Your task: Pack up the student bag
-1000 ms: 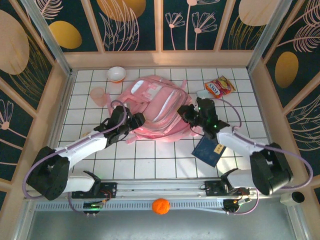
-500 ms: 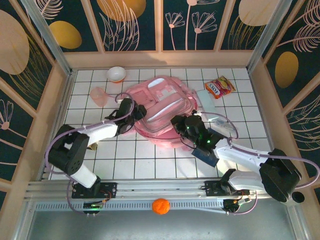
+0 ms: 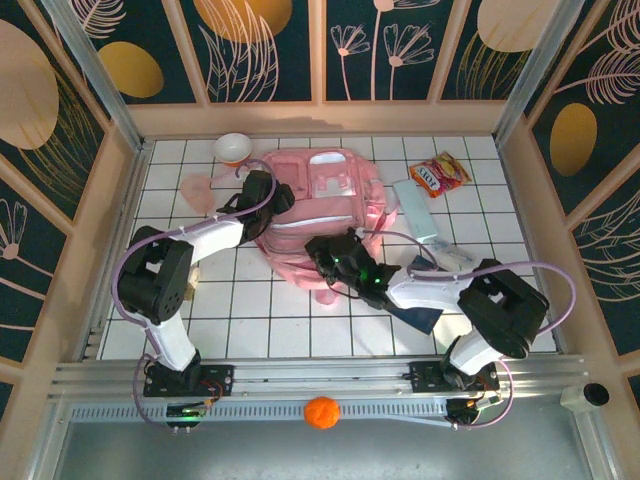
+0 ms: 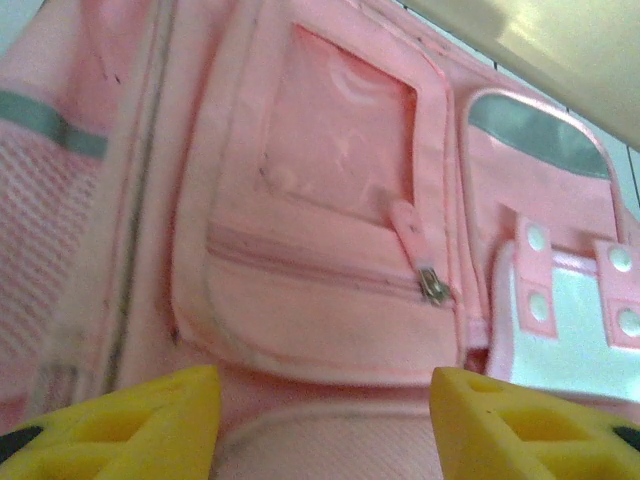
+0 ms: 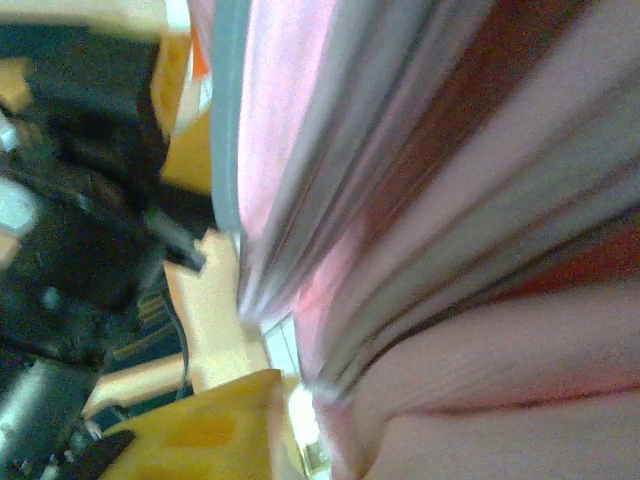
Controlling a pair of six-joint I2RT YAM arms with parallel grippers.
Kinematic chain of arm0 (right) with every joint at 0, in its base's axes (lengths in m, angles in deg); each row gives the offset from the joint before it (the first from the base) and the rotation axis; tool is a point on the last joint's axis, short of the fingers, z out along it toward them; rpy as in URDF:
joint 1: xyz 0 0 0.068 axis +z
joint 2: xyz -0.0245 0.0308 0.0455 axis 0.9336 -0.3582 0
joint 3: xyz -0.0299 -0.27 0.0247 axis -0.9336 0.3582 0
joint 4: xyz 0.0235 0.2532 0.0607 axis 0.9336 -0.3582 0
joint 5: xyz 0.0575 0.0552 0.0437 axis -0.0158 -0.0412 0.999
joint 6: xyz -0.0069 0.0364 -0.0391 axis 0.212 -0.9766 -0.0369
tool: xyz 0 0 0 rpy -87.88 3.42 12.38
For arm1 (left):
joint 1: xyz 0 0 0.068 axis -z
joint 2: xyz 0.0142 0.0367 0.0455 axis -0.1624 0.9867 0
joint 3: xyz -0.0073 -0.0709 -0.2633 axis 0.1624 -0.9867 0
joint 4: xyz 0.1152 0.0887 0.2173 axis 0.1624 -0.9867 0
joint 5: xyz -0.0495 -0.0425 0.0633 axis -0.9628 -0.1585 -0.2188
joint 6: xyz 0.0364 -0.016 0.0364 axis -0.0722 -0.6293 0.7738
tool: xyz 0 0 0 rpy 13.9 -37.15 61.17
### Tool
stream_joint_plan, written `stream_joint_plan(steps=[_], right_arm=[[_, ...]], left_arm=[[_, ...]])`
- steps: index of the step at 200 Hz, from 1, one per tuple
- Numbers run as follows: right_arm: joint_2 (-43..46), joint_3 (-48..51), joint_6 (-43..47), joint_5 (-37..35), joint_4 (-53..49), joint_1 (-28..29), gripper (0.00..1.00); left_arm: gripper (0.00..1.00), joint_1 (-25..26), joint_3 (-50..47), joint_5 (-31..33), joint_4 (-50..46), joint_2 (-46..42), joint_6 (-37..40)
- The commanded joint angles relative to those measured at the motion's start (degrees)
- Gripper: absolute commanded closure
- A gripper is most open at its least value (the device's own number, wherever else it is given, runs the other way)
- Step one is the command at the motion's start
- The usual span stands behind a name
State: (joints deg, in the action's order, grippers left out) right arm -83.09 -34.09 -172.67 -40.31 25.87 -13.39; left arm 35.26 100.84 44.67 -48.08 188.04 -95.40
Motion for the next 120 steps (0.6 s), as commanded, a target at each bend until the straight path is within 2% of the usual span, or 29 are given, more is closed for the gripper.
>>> stream_joint_plan(steps=[1,30,65,99,120], right_arm=[[0.26,-2.55,-1.72,3.83,2.93,0.77,0.58],[2.83,-1.59,-1.2,5.84,-2.68,0.38,0.49],[3.21,-4.27,9.17,19.92,-15.48,-0.81,0.48],[4.18,-7.87,18.2,26.61,-27.79,-1.69,0.48],[6.0,-11.14,24.69,27.44,-36.2,-4.04,0.48]], left_arm=[[0.42,-0.23,0.41,1.89,-2.72,-3.57,2.82],[0.41,-0.25,-1.19,0.67,-5.28,-8.51,3.54],[0.41,-0.25,-6.14,-3.21,-6.29,-13.81,4.48],[0.41,-0.25,-12.32,-7.2,-4.66,-17.08,3.05],[0.42,-0.25,-15.07,-7.69,-4.06,-17.41,2.27]])
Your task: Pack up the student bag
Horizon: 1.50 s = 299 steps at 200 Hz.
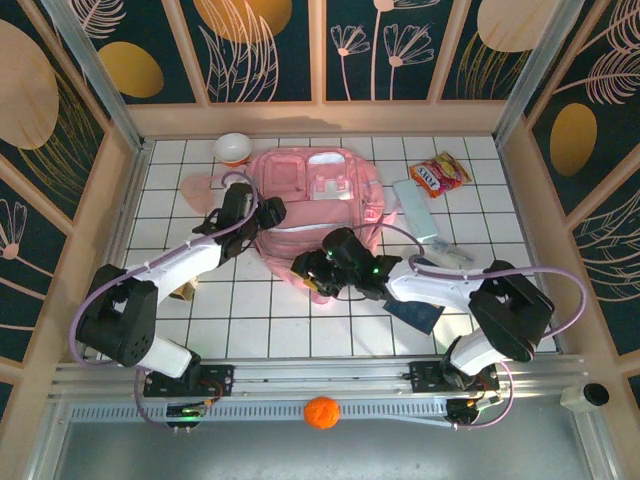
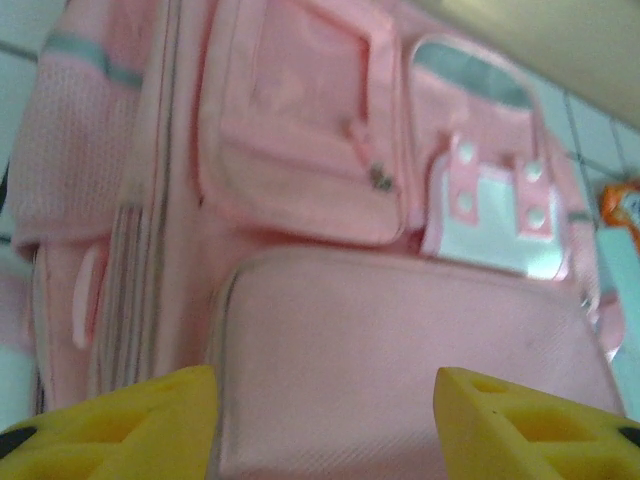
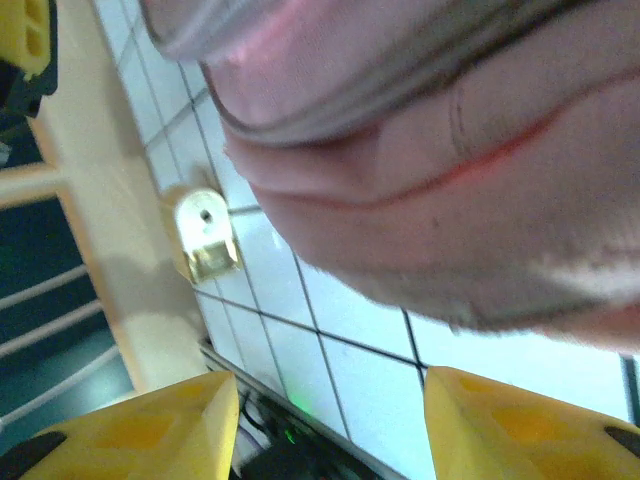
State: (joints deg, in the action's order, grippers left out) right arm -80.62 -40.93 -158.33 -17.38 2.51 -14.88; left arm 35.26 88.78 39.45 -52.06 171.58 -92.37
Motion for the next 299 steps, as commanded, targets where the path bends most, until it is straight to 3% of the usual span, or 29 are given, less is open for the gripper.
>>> stream_joint_plan(steps=[1,39,72,97,140,195,248,275,299], right_arm=[[3.63,-4.44,10.85,4.52,-13.24,-2.87,0.48],[6.05,-7.1,26.26,1.67,-22.4,-17.38,0.48],[0.64,-8.14,33.73,-0.16,-20.1,-27.31,0.48],[-6.1,-8.22,35.15,-1.59,-16.59,-27.81,0.49],[-11.1,-3.79,28.65,2.46,-2.48,-25.76,0.51],[-13.41,-6.17,22.9,0.36,0.45,-19.0,0.51],[-5.0,-8.43,24.82,-4.93,-6.87,-19.14,0.51],[2.58,-7.59,27.42,-3.94,-14.25,-22.47,0.5],[10.41,-3.4,28.99,-1.54,-19.0,-30.47,0.5]], left_arm=[[0.42,-0.25,-3.16,-2.54,0.0,-0.98,-0.78],[0.42,-0.25,-6.73,-7.0,4.64,0.6,-0.14],[0.44,-0.29,-7.3,-5.82,4.11,2.72,0.87],[0.44,-0.25,-7.4,-2.8,4.52,3.57,2.33],[0.45,-0.51,-7.84,-0.97,4.74,5.78,1.31],[0.44,-0.66,-10.73,4.82,1.02,1.83,1.71],[0.36,-0.6,-2.49,5.3,-4.11,-1.55,3.51],[0.34,1.22,4.23,3.7,-9.7,-2.57,3.65],[0.34,5.72,7.63,2.82,-10.2,-2.16,3.38]])
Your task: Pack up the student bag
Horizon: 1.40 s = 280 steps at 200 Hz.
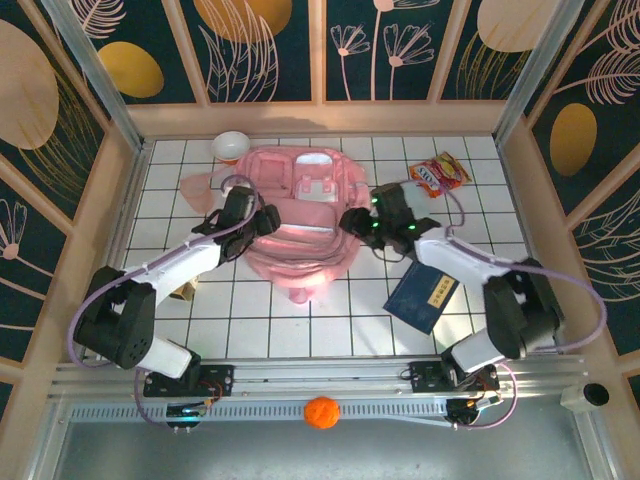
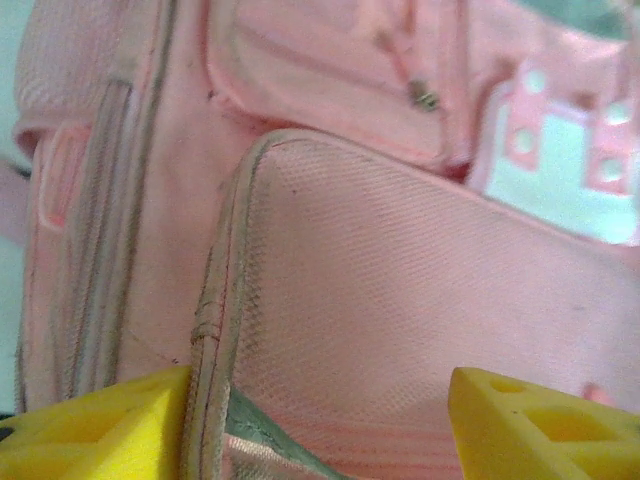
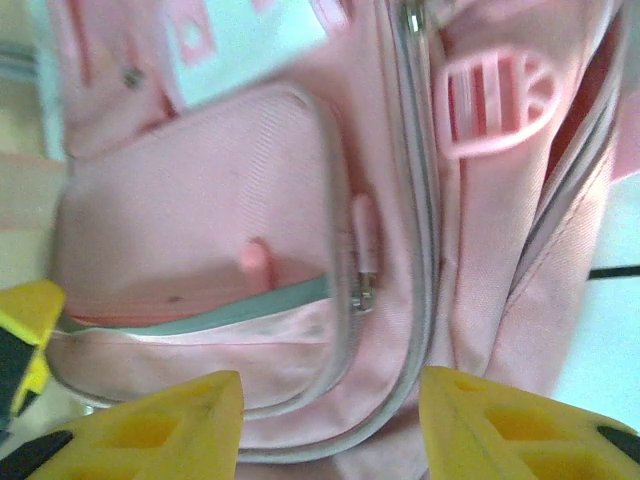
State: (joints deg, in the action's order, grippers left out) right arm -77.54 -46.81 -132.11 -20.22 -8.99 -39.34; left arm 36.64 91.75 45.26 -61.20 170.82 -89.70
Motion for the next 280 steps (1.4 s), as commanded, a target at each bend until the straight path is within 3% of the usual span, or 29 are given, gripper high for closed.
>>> stream_joint_plan(steps=[1,41,60,73,113,156,186,217,243,280], right_arm=[[7.68,2.63,2.82,1.41,-7.77,-6.41,0.5],[19.7,11.47,4.3,3.92,-19.08,-22.3,0.49],[24.83,16.42,5.03,6.69,-21.48,-30.16,0.49],[27.29,18.86,4.46,8.8,-20.41,-31.73,0.49],[25.58,20.06,2.88,12.67,-11.28,-27.22,0.49],[13.68,11.19,8.84,5.42,-8.74,-25.13,0.49],[2.43,4.44,13.96,6.28,-5.38,-24.93,0.5],[-6.47,2.39,15.18,5.68,-0.56,-23.36,0.5],[-10.96,3.29,14.26,7.18,1.9,-17.69,0.52],[-9.05,6.52,6.98,5.61,3.93,-6.27,0.52]], left_arm=[[0.34,4.61,5.12,-3.12,-1.07,-1.3,0.56],[0.4,13.32,13.88,-12.01,-1.97,8.26,-5.25],[0.39,17.04,17.01,-11.55,-3.81,12.02,-3.82],[0.38,17.01,16.23,-10.94,-3.33,12.63,-4.5],[0.37,15.8,12.68,-10.11,-0.75,12.59,-5.49],[0.36,13.56,9.56,-11.02,2.25,9.86,-7.68],[0.36,9.42,6.36,-12.97,5.0,8.06,-9.39],[0.35,6.67,4.6,-10.45,4.23,5.05,-8.09],[0.34,3.77,2.87,-8.72,2.9,2.58,-7.45],[0.33,0.95,2.3,-5.63,0.31,-1.22,-4.22]])
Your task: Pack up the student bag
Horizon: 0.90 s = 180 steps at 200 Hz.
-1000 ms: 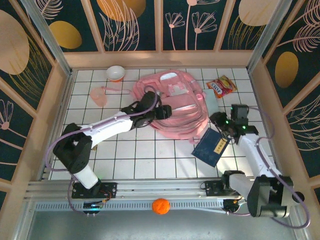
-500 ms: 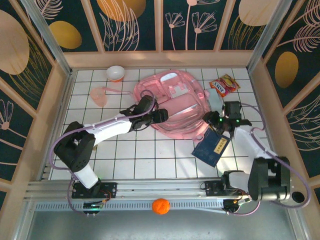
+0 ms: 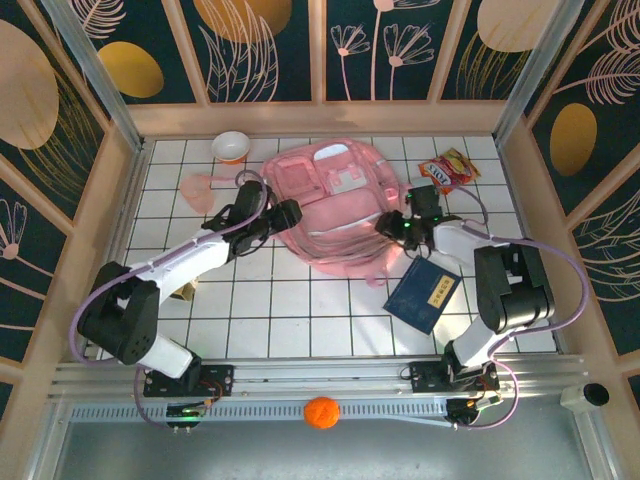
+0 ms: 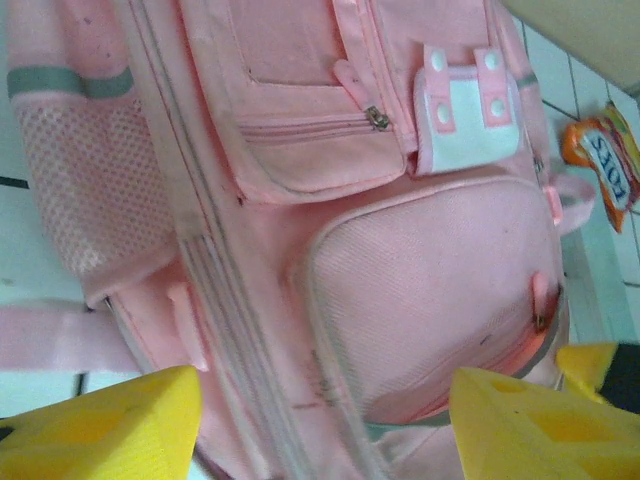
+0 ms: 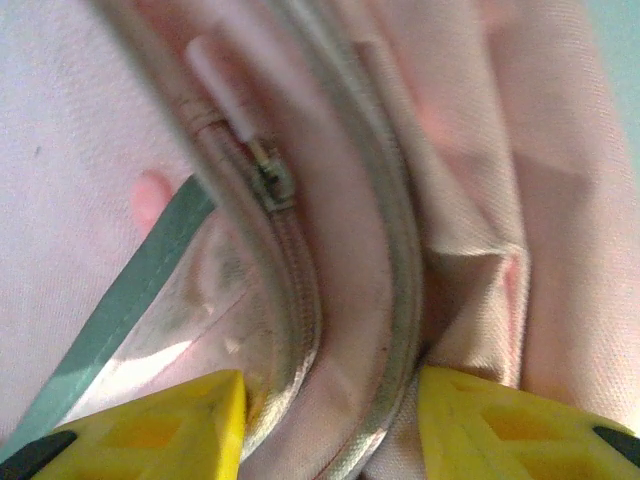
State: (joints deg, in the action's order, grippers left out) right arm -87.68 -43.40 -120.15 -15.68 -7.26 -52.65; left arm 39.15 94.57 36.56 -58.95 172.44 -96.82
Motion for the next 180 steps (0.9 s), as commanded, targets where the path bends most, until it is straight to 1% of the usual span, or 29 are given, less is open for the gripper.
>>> stream_joint_plan(steps=[1,23,42,57,80,106,122,139,142,158,165,179,180], right_arm=[[1.15,3.22,-5.31,1.08,2.37,7.29,0.52],[1.99,3.76,-11.12,-0.95,4.81,13.79,0.52],[2.2,2.52,-14.86,-2.8,5.5,18.6,0.52],[2.45,1.1,-16.23,-3.41,4.96,21.18,0.52],[5.06,-0.7,-17.04,-5.54,0.13,22.82,0.5],[12.94,-0.86,-17.48,-7.97,-7.93,22.26,0.48],[18.23,-1.31,-16.6,-9.01,-15.38,20.2,0.47],[23.66,-1.63,-14.19,-8.49,-24.69,15.33,0.47],[24.5,-1.74,-13.66,-8.53,-26.6,12.98,0.47],[28.64,-0.92,-9.96,-9.73,-34.88,4.18,0.47],[30.29,-0.16,-8.51,-9.56,-36.9,0.59,0.47],[33.97,3.46,-7.02,-9.2,-40.67,-9.35,0.46],[33.97,3.46,-7.02,-9.2,-40.67,-9.35,0.46]], left_arm=[[0.33,-1.62,-0.5,3.12,-2.02,-2.88,2.98],[0.33,-1.94,0.24,3.4,-3.3,-3.5,4.78],[0.34,-1.94,0.32,1.46,-3.36,-3.44,4.91],[0.34,-1.95,-0.32,-0.08,-2.66,-3.54,4.43],[0.35,-1.96,-1.11,-3.14,-1.66,-3.95,4.37],[0.38,-1.23,0.98,-8.94,-1.5,-3.59,4.01],[0.38,0.21,4.31,-9.81,-2.32,-2.73,4.58],[0.39,2.49,6.57,-10.53,-1.73,-1.25,4.4],[0.39,3.03,6.96,-10.66,-1.49,-0.85,4.33],[0.37,6.39,9.46,-12.14,-0.82,2.27,4.01],[0.37,8.12,10.77,-13.35,-0.49,3.97,3.65],[0.38,11.33,12.84,-16.24,1.35,7.71,2.14],[0.38,11.6,13.03,-16.42,1.52,7.93,2.02]])
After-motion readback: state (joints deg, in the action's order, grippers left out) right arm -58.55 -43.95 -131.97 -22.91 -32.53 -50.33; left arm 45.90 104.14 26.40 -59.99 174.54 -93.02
